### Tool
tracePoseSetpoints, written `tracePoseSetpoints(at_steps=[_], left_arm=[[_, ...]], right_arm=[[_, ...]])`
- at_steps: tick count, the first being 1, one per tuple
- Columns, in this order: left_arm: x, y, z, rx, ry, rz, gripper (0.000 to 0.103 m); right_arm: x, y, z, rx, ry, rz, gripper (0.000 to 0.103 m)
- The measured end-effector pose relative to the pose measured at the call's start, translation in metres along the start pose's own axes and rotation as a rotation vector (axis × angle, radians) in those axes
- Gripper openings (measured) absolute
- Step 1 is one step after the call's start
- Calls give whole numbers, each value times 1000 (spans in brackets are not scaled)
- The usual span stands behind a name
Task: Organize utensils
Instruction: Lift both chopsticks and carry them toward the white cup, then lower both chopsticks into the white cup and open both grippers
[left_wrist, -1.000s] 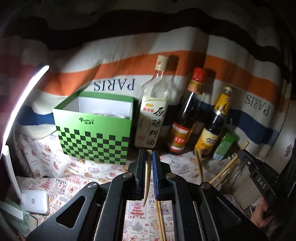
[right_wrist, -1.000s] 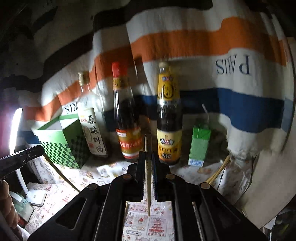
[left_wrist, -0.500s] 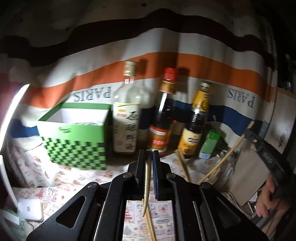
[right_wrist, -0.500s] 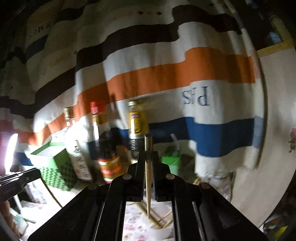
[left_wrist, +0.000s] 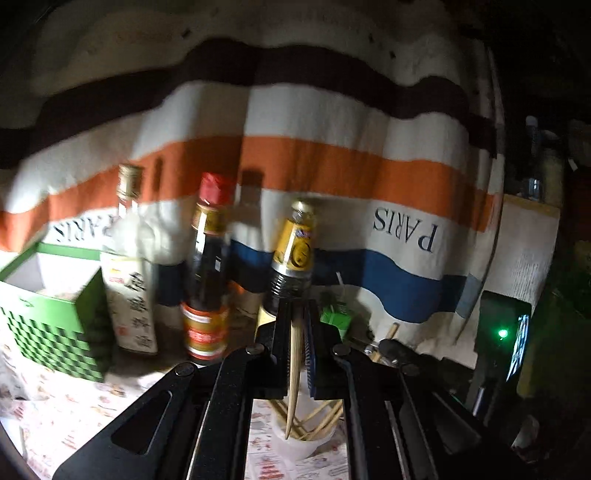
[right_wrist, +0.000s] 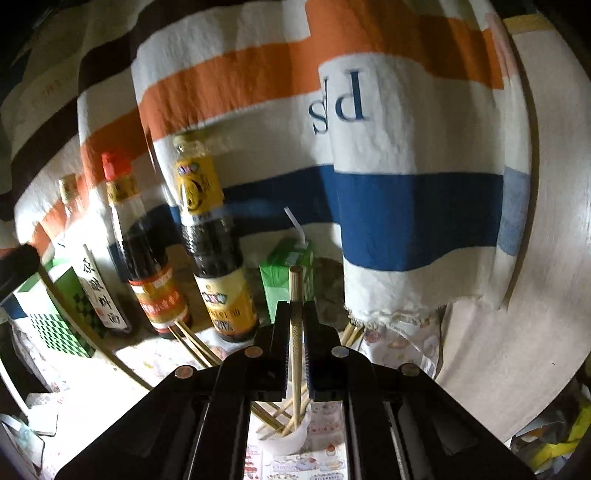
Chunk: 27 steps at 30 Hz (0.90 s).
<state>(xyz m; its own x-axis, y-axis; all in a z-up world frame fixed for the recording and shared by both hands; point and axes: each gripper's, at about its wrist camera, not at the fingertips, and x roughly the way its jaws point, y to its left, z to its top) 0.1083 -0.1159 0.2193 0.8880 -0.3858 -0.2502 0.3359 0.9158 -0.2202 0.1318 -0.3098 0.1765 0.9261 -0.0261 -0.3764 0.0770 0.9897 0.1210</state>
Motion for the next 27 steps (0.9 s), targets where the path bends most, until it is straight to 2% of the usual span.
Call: tracePoseSetpoints(at_steps=[5,9,12,16,21,27], left_arm=[[26,-9,-6,11,-24,41,6],[40,-5,-8,-40,-17,-2,6],[46,-4,-13,-62,-35,24,6],[56,-1,-24,-73,-2,25,6],[74,10,-36,-119,79,30,6],[88,15,-49,-128,125,55,6]], right_arm=[[30,-15,-5,94,128,54,8],[43,-25,-7,139,163,61,8],[50,-33,-9,164,183,74,8],[59,-39,-11,201,215,101,8],[68,-38,-14,199,230,81,8],[76,-40,-17,197,240,63,8]])
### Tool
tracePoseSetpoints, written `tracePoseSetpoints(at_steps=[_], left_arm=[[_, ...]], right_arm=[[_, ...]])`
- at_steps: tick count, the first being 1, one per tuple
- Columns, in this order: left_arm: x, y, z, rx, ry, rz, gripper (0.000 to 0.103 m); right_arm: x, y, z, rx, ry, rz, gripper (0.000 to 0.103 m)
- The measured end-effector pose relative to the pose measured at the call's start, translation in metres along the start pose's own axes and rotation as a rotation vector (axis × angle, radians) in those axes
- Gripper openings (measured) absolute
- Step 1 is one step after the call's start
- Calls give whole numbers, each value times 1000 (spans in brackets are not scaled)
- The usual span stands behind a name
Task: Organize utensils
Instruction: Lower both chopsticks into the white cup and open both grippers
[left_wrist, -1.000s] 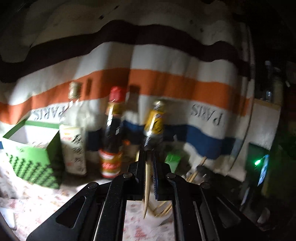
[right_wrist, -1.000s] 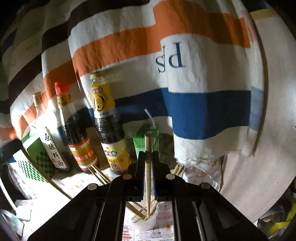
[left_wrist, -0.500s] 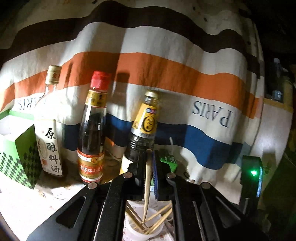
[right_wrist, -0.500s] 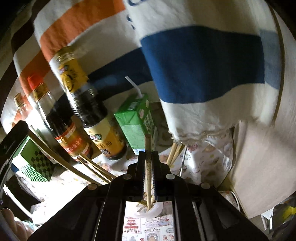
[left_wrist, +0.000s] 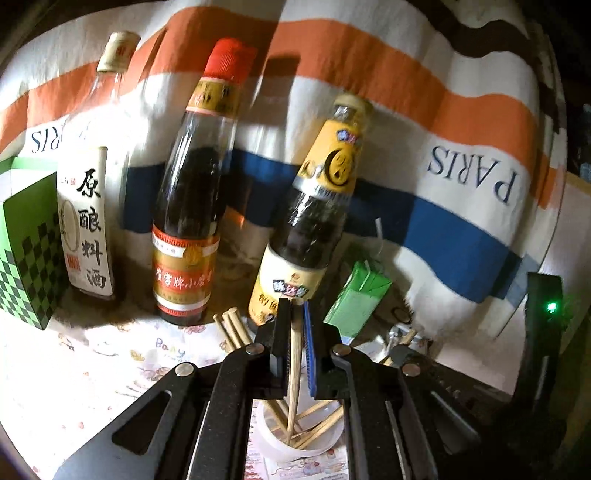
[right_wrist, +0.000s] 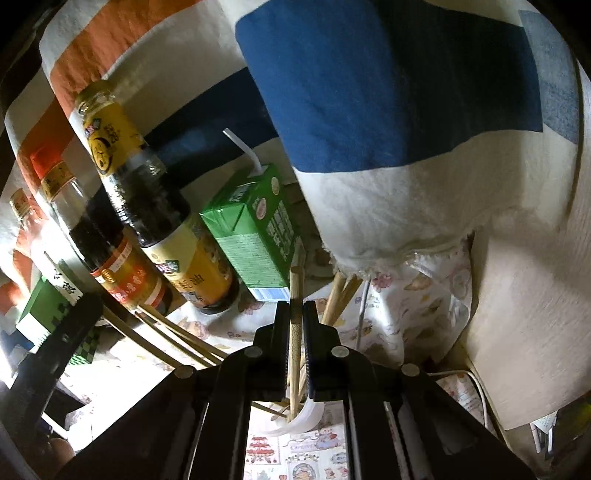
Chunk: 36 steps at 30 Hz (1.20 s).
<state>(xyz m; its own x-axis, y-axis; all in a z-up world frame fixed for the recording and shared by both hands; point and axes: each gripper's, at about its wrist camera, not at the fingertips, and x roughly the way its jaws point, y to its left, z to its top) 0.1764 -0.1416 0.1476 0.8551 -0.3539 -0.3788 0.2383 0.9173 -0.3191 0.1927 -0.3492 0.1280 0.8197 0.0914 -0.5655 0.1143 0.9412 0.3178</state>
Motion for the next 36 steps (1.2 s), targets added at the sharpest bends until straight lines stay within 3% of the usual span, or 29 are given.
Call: tracePoseSetpoints(at_steps=[7,21,28,30,34,36], left_arm=[[21,8,-10,-10,50,22,6],[34,14,-11,27,75,92,6],[32,15,-9,87,48,160,7],[26,16,-8,93,42,157,10],[12,18,-4,114,14,170,23],[2,19,-2,119,-3,173,28]], right_arm=[[5,-5,1,13,7,-24,8],[8,-3,-1,-22,8,-72,9],[8,-5,0,-21,32,-84,13],[7,-7,0,-12,33,-75,19],[2,-5,0,-27,21,-88,21],[-1,-2,0,-40,12,-97,34]])
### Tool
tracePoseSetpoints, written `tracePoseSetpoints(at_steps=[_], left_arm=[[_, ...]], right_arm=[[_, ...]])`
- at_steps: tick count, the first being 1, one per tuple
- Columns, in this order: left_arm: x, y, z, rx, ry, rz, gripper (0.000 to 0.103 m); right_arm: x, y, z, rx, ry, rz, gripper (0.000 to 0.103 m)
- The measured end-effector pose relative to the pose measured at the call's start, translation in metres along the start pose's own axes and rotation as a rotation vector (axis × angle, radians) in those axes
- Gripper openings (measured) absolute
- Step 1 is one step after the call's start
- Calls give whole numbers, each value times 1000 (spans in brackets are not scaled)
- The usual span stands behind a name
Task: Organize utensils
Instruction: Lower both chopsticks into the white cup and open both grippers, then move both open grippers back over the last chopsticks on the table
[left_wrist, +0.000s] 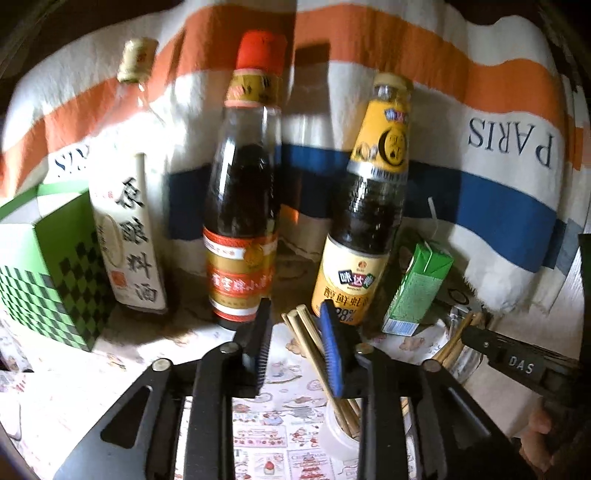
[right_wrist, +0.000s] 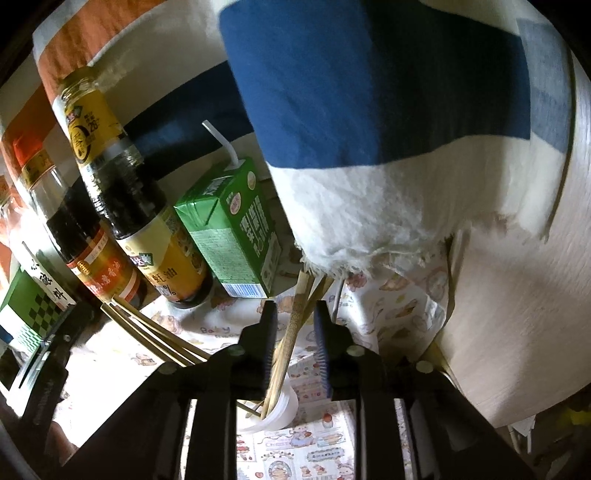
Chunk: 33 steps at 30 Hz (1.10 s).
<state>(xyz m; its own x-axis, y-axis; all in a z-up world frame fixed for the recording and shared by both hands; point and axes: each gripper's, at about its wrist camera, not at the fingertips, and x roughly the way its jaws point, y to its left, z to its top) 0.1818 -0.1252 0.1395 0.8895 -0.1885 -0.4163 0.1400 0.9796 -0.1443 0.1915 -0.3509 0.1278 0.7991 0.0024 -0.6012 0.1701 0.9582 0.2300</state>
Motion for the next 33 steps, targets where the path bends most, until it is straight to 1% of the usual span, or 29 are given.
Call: tracePoseSetpoints(at_steps=[1,2,3,4,6,7,9,10,13,16,17,18,19,20,23,26,29,31,33], left_arm=[[-5,2,1,0,-8,-1,30],[-11,4,2,0,-17,-2,33],[-17,7,3,1,-27,-1,39],[-23,10,3,0,-33,2,42],[-35,17,4,-6,-45,16,53],[-42,22,4,-10,-47,25,56],[-51,30,3,-15,-44,67,74],[-57,36,2,-20,-48,90,77],[-72,44,3,-7,-73,114,82],[-85,50,8,13,-72,135,86],[-90,53,9,7,-71,131,89],[-93,56,9,-3,-68,125,94],[-94,59,9,-12,-62,121,96],[-97,63,8,-18,-50,125,97],[-101,71,4,-8,-24,145,97],[-106,82,3,-20,-30,167,97],[-107,94,4,-63,-34,162,99],[-107,98,5,-70,-31,147,99],[-105,101,4,-62,-24,148,100]], right_arm=[[-2,1,0,-5,-8,-5,39],[-5,2,0,-11,-23,-11,52],[-7,3,0,-14,-37,-12,59],[-10,4,0,-19,-51,-13,60],[-15,6,0,-29,-63,-13,60],[-17,6,0,-31,-65,-8,60],[-23,7,1,-36,-71,6,60],[-26,8,0,-42,-77,10,60],[-38,13,-1,-60,-108,16,67],[-50,19,-2,-79,-140,29,68],[-54,22,-3,-85,-147,32,71],[-58,25,-4,-93,-158,39,76],[-63,27,-5,-98,-169,44,80],[-66,30,-6,-103,-182,48,85],[-74,37,-9,-122,-203,40,86],[-80,43,-11,-121,-210,60,86],[-83,47,-14,-122,-215,77,86],[-84,52,-15,-131,-218,82,86],[-86,56,-17,-140,-223,82,86]])
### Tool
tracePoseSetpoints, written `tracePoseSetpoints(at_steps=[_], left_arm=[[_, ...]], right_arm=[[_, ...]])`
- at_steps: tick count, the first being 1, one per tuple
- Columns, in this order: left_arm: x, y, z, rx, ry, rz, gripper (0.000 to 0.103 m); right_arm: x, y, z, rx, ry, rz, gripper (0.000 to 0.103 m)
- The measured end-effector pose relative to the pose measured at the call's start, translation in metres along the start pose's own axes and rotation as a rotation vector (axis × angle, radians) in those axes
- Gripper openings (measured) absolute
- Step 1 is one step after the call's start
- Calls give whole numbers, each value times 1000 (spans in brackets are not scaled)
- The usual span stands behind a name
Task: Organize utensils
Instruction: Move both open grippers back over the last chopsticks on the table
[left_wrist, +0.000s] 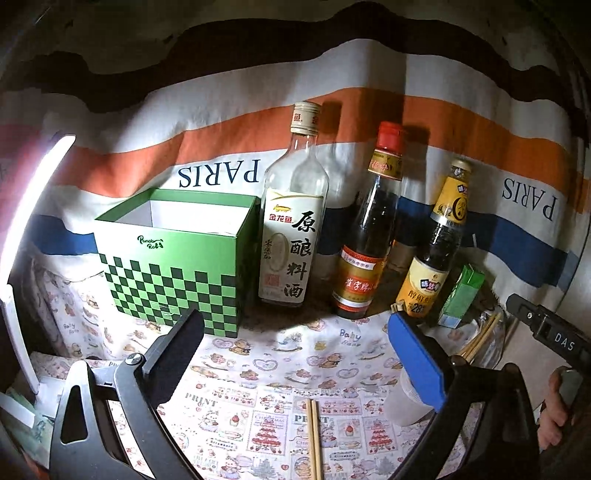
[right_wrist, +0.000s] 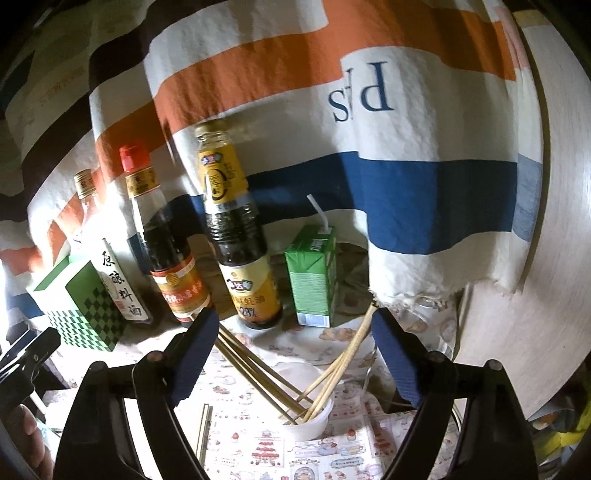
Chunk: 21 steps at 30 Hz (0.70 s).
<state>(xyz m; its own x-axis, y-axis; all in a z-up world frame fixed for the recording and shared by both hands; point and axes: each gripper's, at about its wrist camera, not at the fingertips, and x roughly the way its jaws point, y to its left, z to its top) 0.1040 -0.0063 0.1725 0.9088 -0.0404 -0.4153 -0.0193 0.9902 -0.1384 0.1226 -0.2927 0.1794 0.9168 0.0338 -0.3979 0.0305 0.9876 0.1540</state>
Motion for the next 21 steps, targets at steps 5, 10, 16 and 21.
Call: tracePoseSetpoints(at_steps=[5,10,16,21], left_arm=[[29,2,-5,38,98,-1,102],[61,10,-15,7,219,-16,102],[77,22,-20,-26,257,-3,102],[84,29,-19,-29,257,24,102]], right_arm=[[-1,8,-3,-7,1,9,86],[6,14,-6,-33,23,-1,86],[23,20,-11,9,97,50,86],[35,41,-22,-12,159,124,86]])
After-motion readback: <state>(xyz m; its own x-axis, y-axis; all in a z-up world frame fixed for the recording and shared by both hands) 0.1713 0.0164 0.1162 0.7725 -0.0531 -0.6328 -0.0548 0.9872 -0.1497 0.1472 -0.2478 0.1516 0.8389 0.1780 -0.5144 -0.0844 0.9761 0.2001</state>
